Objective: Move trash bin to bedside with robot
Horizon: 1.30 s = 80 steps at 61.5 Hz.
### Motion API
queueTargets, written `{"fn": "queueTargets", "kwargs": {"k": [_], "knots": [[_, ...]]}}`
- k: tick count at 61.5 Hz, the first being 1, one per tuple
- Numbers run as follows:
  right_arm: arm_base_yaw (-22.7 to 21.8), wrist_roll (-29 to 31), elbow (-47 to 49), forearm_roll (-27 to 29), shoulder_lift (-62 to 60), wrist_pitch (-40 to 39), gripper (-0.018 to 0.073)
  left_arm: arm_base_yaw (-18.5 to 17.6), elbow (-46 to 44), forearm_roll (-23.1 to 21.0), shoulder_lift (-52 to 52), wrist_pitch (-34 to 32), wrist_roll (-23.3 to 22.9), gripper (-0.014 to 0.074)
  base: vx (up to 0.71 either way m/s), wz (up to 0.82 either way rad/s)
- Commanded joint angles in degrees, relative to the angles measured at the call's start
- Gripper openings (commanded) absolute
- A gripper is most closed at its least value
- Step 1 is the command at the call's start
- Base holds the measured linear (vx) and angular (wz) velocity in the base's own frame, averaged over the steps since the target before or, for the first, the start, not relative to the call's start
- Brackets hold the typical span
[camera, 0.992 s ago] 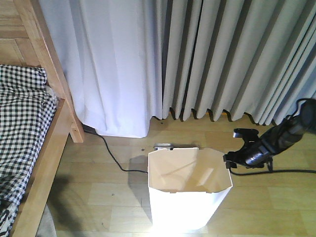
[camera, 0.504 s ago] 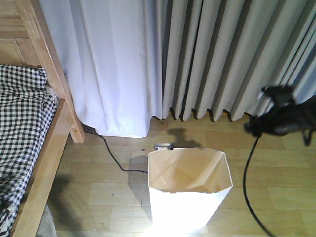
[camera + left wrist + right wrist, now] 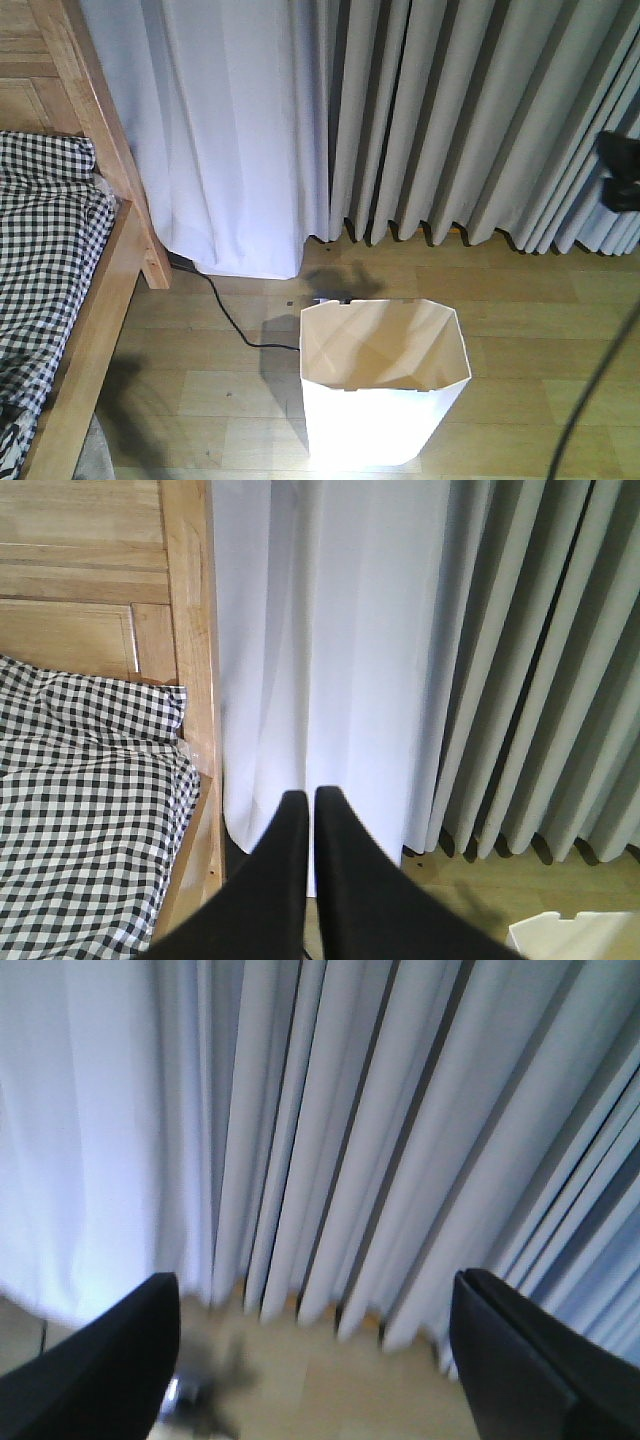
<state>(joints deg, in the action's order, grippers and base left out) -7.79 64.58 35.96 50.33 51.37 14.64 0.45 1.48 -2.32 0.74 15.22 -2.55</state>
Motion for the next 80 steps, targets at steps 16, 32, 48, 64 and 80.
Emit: {"fn": "queueTargets", "kwargs": {"k": [16,32,48,64,80], "knots": [[0.03,-2.34,-11.76,4.22,-27.71,-1.64,0.055,0.03,0.67,-0.21,0.83,-3.95,-0.32,-0.0006,0.0,0.0],[4.23,-2.34,-17.81,4.62,-34.23,-6.65,0.055,0.03,0.67,-0.21,0.83,-3.95,-0.32,-0.0006,0.0,0.0],[6.68,-2.34,-17.98,4.86,-36.2,-6.07,0.0498,0.03,0.67,-0.21,0.83,-3.95,-0.32,-0.0006,0.0,0.0],[6.68,-2.34,-17.98,4.86,-36.2,-6.3,0.0004,0.03,0.67,-0.21,0.83,-3.95,-0.32,-0.0006,0.0,0.0],[6.68,-2.16,-17.98,5.41,-36.14,-8.23,-0.0009,0.03,0.67,-0.21,0.83,-3.95,-0.32,-0.0006,0.0,0.0]]}}
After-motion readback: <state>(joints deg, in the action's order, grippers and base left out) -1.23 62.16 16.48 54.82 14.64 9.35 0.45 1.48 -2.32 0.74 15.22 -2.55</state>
